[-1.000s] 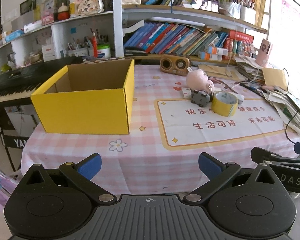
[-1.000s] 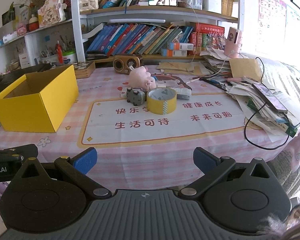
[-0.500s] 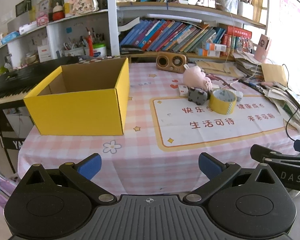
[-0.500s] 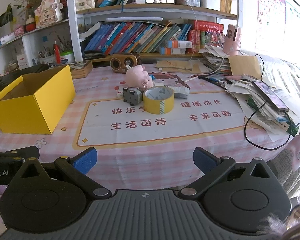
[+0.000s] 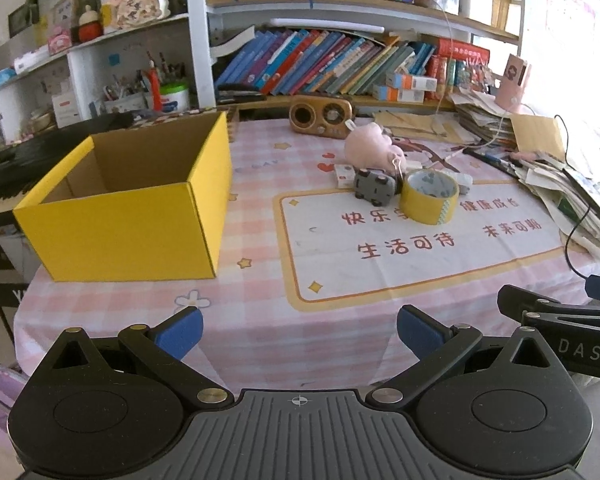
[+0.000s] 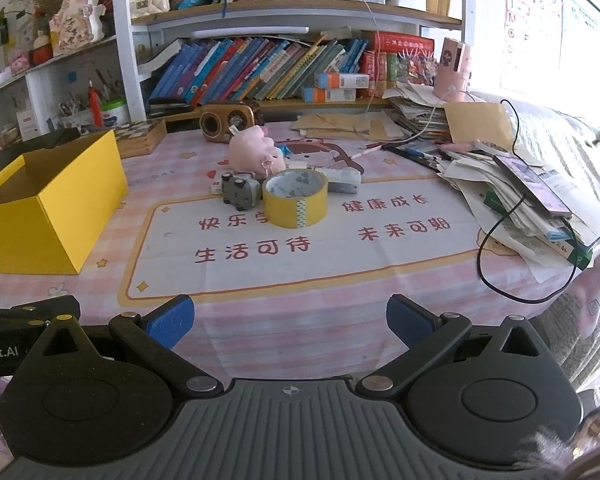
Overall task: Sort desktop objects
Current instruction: 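Move both tools toward the tape roll and toy truck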
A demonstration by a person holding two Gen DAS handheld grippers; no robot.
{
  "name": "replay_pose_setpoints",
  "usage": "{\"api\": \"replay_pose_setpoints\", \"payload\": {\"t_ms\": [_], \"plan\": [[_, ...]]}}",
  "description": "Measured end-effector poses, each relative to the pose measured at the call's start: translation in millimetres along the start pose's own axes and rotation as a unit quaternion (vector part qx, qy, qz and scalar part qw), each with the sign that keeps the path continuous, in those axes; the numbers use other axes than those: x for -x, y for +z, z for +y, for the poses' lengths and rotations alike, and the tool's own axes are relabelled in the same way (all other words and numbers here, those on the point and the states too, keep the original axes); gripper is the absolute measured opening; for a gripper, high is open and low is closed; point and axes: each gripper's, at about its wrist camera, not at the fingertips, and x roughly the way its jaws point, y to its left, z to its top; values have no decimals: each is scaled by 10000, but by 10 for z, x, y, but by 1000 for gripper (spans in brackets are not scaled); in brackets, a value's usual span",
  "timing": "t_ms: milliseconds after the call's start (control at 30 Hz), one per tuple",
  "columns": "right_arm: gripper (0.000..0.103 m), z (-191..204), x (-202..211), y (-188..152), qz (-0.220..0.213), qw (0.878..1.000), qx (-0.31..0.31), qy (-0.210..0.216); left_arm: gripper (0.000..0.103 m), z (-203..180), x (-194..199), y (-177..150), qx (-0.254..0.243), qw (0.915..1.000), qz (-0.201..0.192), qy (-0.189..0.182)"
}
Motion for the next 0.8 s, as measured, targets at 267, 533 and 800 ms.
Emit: {"api": "replay_pose_setpoints", "payload": {"t_ms": [267,533,800], "plan": [[103,-97,-86,30,29,10000,-34,-9,103,-86,-101,63,-39,10000,47,-12],[103,-161,-174,95,56,10000,-34,23,103,-198,-220,139,-30,9998,145,-109],[103,-324,-366,245,104,9998,-42,133,103,-326,-350,275,41,9999,129,-86]]}}
